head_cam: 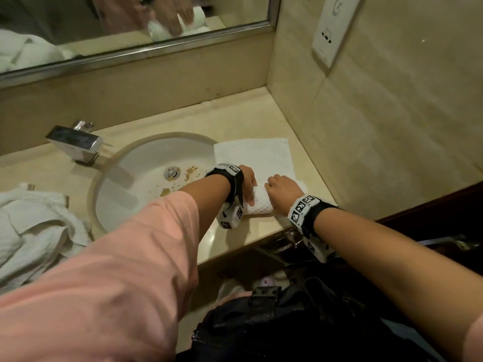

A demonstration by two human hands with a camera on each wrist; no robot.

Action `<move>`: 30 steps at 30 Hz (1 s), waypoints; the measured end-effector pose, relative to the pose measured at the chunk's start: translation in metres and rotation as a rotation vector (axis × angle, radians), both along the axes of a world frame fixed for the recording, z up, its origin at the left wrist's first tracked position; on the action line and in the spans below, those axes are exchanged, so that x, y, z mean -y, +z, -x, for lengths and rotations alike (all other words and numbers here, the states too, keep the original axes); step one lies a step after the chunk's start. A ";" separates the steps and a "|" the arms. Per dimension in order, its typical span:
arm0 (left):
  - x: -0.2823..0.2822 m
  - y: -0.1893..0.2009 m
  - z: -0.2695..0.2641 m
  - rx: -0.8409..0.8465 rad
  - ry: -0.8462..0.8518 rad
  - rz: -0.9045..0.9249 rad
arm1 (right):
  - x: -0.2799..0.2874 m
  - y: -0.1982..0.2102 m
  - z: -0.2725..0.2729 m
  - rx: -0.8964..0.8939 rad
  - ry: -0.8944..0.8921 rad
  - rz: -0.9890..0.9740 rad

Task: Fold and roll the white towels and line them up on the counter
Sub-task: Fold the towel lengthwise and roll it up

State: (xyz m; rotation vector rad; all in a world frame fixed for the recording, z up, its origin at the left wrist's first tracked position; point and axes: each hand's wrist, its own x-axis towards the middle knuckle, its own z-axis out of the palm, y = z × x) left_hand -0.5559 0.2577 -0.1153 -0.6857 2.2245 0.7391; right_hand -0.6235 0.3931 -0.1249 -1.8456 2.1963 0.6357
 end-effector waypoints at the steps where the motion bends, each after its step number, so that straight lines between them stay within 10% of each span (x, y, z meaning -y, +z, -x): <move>1: 0.000 -0.001 0.000 -0.007 -0.005 0.002 | 0.002 0.001 -0.001 0.012 -0.015 -0.012; 30: -0.051 0.001 -0.030 -0.099 -0.332 0.456 | 0.064 0.019 0.021 0.210 -0.324 -0.266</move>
